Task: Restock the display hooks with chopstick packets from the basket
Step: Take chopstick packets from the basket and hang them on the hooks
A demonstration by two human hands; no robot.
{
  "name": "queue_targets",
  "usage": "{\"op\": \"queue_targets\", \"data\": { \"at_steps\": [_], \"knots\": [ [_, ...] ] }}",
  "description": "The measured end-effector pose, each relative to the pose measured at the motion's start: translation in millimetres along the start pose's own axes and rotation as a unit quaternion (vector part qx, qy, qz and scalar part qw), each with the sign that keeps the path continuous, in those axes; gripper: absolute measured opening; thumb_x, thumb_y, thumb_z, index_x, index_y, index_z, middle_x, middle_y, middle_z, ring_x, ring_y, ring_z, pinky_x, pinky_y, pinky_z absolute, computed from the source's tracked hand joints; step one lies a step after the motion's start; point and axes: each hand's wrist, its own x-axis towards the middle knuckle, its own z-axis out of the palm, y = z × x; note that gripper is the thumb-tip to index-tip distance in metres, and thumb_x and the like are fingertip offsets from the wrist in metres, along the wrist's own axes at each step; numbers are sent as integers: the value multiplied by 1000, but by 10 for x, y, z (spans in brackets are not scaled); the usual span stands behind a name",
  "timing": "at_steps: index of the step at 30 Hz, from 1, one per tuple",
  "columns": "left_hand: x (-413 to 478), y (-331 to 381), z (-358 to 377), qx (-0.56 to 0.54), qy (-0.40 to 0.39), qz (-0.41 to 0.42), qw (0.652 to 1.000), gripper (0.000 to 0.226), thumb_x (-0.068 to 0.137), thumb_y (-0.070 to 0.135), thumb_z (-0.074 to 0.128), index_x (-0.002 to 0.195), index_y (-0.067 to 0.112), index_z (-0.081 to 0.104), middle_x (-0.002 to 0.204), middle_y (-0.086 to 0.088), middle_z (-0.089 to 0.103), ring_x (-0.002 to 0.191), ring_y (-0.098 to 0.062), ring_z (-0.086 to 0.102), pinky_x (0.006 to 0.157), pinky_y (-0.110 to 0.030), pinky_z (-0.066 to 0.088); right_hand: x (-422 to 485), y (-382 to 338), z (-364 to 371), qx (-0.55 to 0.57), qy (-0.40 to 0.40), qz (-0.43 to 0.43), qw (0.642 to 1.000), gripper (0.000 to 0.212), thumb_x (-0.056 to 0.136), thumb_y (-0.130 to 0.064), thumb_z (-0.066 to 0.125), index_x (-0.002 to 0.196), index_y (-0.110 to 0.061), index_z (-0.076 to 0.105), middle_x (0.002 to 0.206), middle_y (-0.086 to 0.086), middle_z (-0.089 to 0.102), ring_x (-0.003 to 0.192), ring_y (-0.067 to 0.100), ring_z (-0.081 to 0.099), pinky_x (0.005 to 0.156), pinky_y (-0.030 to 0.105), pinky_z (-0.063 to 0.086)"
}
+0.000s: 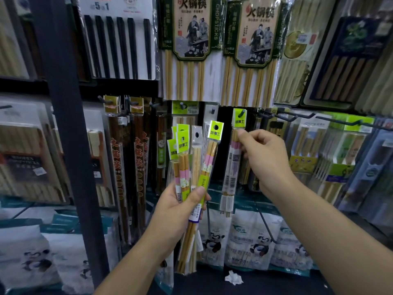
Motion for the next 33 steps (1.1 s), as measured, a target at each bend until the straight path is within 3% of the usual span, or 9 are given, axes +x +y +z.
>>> {"op": "queue_targets", "data": {
  "at_steps": [4,8,12,14,17,19,26,33],
  "knots": [
    [-6,4,37,12,4,10,1000,26,77,59,77,98,46,71,93,-5,79,88,-14,74,81,-35,52,-134,-52,74,43,-92,0,995,21,97,-32,66,82,-24,76,77,-7,73,64,1,61,54,14,47],
    [-31,34,76,16,-6,28,999,21,77,52,75,97,47,71,94,-4,79,96,-15,74,89,-34,53,-155,-69,128,51,-93,-10,994,20,98,-24,65,80,-23,74,70,-11,70,63,2,60,54,15,45],
    [-31,51,68,-7,6,15,1000,23,82,47,70,105,45,74,104,5,79,95,-7,74,77,-24,56,-107,-112,103,75,-52,-4,996,25,99,-21,63,75,-20,71,65,-8,66,60,5,57,50,17,44],
    [-15,40,46,-12,19,16,1000,24,84,41,67,107,36,76,105,10,78,99,-5,73,76,-14,55,-50,-162,70,84,-25,-5,996,28,100,-22,62,74,-20,70,66,-5,66,59,6,57,51,17,44],
    [-6,33,17,-12,21,10,1000,25,87,37,66,105,21,73,79,-4,68,74,-19,66,62,-23,55,40,-231,38,92,6,-19,996,32,102,-20,60,70,-18,66,58,-8,62,53,5,55,48,14,43],
    [0,22,-2,-10,20,7,1000,34,86,39,66,110,15,69,73,-6,62,66,-18,60,57,-28,53,91,-238,22,69,21,-25,997,32,102,-21,60,71,-16,66,57,-7,59,51,5,52,47,15,42],
    [2,3,-1,0,-2,8,1000,41,85,41,65,115,13,66,71,-1,62,63,-13,60,57,-27,52,198,-139,2,5,37,-26,999,30,98,-22,61,80,1,65,56,-3,53,49,5,46,45,12,38],
    [18,-21,-21,-7,11,8,1000,34,83,42,71,108,20,69,73,-4,65,66,-17,63,60,-28,55,195,-36,-28,-53,41,-23,998,26,97,-28,64,76,-14,70,62,-7,61,59,6,54,57,18,48]
  ]
}}
